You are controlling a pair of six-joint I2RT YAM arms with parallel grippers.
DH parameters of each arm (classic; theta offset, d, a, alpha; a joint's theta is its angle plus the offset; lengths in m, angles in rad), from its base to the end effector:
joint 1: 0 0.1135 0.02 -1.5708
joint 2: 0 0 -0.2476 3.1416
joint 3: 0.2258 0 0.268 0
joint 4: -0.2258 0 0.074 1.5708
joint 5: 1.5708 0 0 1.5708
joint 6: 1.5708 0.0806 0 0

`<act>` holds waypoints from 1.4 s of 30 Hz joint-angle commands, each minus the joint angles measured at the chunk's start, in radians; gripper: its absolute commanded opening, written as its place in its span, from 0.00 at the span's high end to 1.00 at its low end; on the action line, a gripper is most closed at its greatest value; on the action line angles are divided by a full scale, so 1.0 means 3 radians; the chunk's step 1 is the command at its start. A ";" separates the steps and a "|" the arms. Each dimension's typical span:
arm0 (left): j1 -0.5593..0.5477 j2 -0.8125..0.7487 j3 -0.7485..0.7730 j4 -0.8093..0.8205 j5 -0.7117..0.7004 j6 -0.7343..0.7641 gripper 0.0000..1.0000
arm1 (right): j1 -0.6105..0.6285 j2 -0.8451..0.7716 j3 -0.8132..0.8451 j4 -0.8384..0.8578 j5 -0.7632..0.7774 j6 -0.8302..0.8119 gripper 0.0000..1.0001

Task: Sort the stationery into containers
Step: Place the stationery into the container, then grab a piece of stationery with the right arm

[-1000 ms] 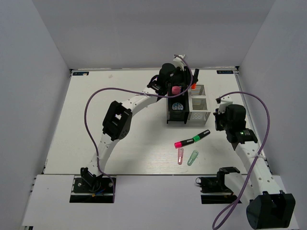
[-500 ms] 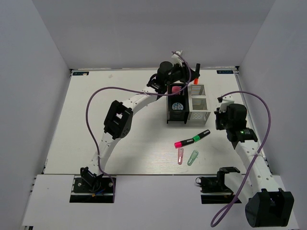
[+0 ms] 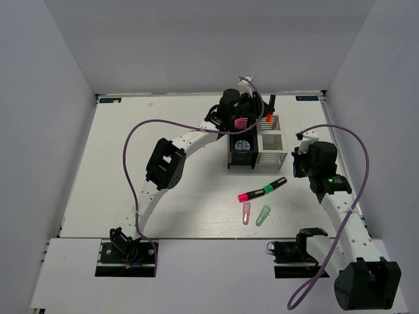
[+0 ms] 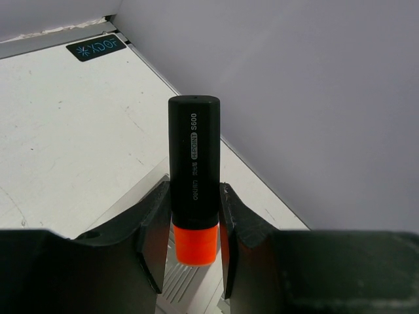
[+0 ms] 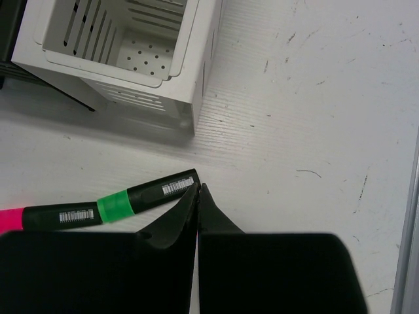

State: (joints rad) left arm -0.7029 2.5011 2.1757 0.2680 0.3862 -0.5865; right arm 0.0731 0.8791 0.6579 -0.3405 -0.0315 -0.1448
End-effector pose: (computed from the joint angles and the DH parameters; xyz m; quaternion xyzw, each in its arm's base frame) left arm 0.4638 -0.4328 0.2263 0.1730 0.7047 -0.5164 0.4547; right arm 0.2600 0.0216 0.2231 -0.1027 0.8693 -0.0035 0.4835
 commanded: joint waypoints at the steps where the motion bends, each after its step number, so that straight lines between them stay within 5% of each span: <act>1: -0.0030 -0.0044 0.0121 -0.0019 0.0032 0.0063 0.79 | -0.0003 -0.0021 0.0006 0.0076 -0.0054 0.0007 1.00; 19: -0.0050 -0.0048 0.0167 -0.0229 -0.0086 0.0186 0.36 | -0.0013 -0.0062 0.0006 0.0071 -0.0094 -0.0008 0.95; 23: -0.0045 -0.0043 0.0177 -0.0234 -0.0101 0.0191 0.35 | -0.0024 -0.0062 -0.0004 0.0076 -0.0094 -0.0018 0.95; 26: -0.0050 -0.0069 0.0233 -0.0249 -0.0091 0.0196 0.50 | -0.0013 -0.0062 -0.0004 0.0066 -0.0130 -0.0039 0.87; 27: -0.0055 -0.0074 0.0284 -0.0254 -0.0076 0.0221 0.63 | -0.0018 -0.0062 0.0001 0.0046 -0.0277 -0.0059 0.80; 30: -0.0086 -0.0232 0.0330 -0.0356 -0.0040 0.0303 0.82 | -0.0008 -0.0077 0.0006 -0.0097 -0.0944 -0.0426 0.42; 33: -0.0127 -0.0595 0.0229 -0.0535 -0.0004 0.0421 0.82 | -0.0003 -0.0072 0.0047 -0.0465 -0.1703 -0.1104 0.33; 35: -0.0132 -0.0907 0.0030 -0.0972 -0.0024 0.0493 0.66 | 0.0017 -0.0011 0.0047 -0.0929 -0.2501 -0.1555 0.37; 36: -0.0137 -0.1135 -0.0007 -0.1172 -0.0181 0.0513 0.53 | 0.0027 0.0050 0.0082 -0.1088 -0.2665 -0.2388 0.39; 37: -0.0147 -0.1386 -0.0053 -0.1772 -0.0299 0.0579 0.20 | 0.0017 0.0106 0.0108 -0.1429 -0.3132 -0.2700 0.39; 38: -0.0132 -0.1505 -0.0088 -0.2082 -0.0523 0.0615 0.10 | 0.0017 0.0274 0.0154 -0.1812 -0.3218 -0.3022 0.41; 39: -0.0137 -0.1921 -0.0114 -0.2986 -0.0824 0.0722 0.05 | 0.0022 0.0341 0.0190 -0.2119 -0.3274 -0.4048 0.41; 41: -0.0178 -0.2256 -0.0731 -0.3361 -0.1218 0.0987 0.00 | 0.0043 0.0641 0.0307 -0.2468 -0.3408 -0.4784 0.39; 42: -0.0198 -0.2855 -0.0976 -0.3581 -0.1484 0.1039 0.00 | 0.0063 0.0730 0.0353 -0.2713 -0.3423 -0.5250 0.39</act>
State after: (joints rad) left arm -0.7509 1.9823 1.9991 -0.4435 0.1738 -0.3801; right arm 0.0818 1.0241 0.6926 -0.8608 -0.8673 -1.1431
